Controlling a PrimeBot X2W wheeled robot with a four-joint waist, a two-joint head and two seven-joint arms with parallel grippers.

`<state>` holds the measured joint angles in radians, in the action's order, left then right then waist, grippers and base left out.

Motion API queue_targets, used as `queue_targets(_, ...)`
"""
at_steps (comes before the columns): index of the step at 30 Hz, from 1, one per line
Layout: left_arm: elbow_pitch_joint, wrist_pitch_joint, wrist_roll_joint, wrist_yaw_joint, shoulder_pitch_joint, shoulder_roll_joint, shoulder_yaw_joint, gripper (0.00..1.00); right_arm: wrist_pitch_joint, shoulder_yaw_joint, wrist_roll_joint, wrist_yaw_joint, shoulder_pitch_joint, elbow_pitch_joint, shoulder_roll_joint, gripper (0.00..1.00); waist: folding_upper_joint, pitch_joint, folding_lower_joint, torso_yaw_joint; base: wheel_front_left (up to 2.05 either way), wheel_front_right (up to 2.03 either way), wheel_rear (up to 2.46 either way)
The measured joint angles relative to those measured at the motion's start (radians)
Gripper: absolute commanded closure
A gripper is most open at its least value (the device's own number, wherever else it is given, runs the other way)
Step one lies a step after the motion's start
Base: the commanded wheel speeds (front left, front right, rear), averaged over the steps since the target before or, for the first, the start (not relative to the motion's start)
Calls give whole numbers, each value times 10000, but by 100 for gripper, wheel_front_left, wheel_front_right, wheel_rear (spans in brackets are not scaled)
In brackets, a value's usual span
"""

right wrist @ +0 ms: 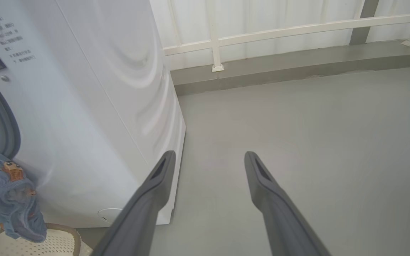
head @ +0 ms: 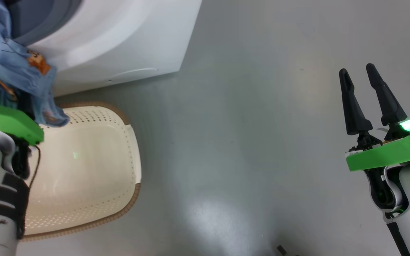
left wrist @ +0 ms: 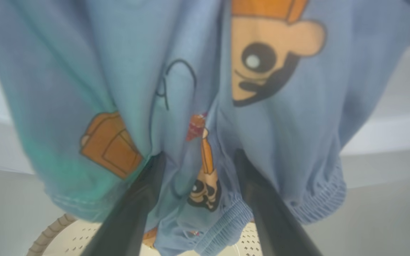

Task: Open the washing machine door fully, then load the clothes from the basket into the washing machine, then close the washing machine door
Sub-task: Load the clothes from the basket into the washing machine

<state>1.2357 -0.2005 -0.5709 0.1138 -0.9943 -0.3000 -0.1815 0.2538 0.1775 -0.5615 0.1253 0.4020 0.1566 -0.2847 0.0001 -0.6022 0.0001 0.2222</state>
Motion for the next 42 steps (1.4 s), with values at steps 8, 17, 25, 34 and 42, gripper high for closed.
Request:
queue_targets(8, -94, -416, 81, -282, -506, -107, 46, 0, 0, -136, 13, 0, 1, -48, 23, 0, 0, -329, 0, 157, 0, 0, 0)
queue_targets(17, -387, -477, 146, -161, -397, 38, 36, 100, 0, -111, 75, 0, 5, 25, 50, 0, 0, -50, 0, 16, 0, 0, 0)
queue_targets(25, -1041, -476, 201, 79, 474, 140, -17, 100, 0, 92, 73, 0, -3, 169, 50, 0, 0, 518, 0, -150, 0, 0, 0)
queue_targets(34, -3172, -477, 351, 150, 1053, 320, 31, 100, 0, 128, 67, 2, -35, 299, 50, 0, 0, 1086, 0, -384, 0, 0, 0)
queue_targets(42, -4025, -238, 174, 173, 378, -107, 65, 100, 0, 138, -8, 2, -37, 245, 56, 0, -1, 1032, 0, -386, 0, 0, 0)
